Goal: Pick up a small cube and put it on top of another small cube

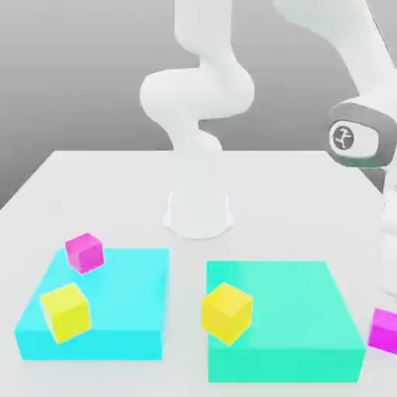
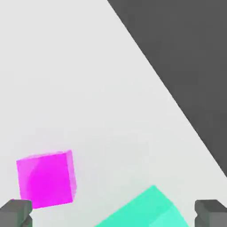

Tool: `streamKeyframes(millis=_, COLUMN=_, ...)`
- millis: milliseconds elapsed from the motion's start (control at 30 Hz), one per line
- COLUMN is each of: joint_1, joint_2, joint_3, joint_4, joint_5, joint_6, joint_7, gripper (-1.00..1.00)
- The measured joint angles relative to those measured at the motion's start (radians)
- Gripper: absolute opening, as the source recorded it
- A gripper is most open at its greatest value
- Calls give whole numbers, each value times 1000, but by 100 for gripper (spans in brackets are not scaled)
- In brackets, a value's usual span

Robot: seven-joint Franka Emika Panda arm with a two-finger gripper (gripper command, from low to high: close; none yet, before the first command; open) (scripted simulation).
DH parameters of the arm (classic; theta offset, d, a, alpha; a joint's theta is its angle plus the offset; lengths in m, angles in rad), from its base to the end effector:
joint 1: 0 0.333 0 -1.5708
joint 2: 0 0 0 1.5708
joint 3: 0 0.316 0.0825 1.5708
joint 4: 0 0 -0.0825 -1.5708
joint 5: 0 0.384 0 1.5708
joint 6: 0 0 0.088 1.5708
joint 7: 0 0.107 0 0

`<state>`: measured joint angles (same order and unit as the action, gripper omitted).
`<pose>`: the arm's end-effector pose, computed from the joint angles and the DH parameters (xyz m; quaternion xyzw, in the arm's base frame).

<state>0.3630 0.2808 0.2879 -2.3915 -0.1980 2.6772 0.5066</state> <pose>0.3943 0.3135 0.2081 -0.9880 -0.1539 -0.0127 0.0013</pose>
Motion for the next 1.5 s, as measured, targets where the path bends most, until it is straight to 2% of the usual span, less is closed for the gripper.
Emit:
streamKeyframes(millis=167, joint_1=73, joint_2=182, joint_3=-71, joint_4=33, joint_5=-91, joint_6=124, joint_7=54, gripper=0)
streamKeyframes(millis=200, joint_1=83, joint_2=203, joint_3=-83, joint_4=37, joint_5=-101, joint_6=139, joint_7=61, gripper=-100)
streamKeyframes(millis=433, joint_1=81, joint_2=200, joint_3=-81, joint_4=37, joint_5=-100, joint_6=136, joint_7=62, gripper=-100)
streamKeyframes(millis=633, joint_1=10, joint_2=22, joint_3=7, joint_4=-9, joint_5=18, joint_6=8, joint_7=-22, gripper=-100)
streamKeyframes(millis=867, joint_1=-138, joint_2=-174, joint_3=-136, joint_4=-123, joint_5=37, joint_6=-64, joint_7=10, gripper=-100)
streamKeyframes(millis=1033, joint_1=-393, joint_2=-356, joint_3=-261, joint_4=-233, joint_5=20, joint_6=-129, joint_7=69, gripper=-100)
streamKeyframes(millis=1333, joint_1=-755, joint_2=-716, joint_3=-528, joint_4=-449, joint_5=12, joint_6=-264, joint_7=163, gripper=-100)
streamKeyframes(millis=1400, joint_1=-794, joint_2=-721, joint_3=-560, joint_4=-479, joint_5=17, joint_6=-241, joint_7=168, gripper=-100)
streamKeyframes(millis=1500, joint_1=-798, joint_2=-638, joint_3=-580, joint_4=-505, joint_5=26, joint_6=-132, joint_7=162, gripper=-100)
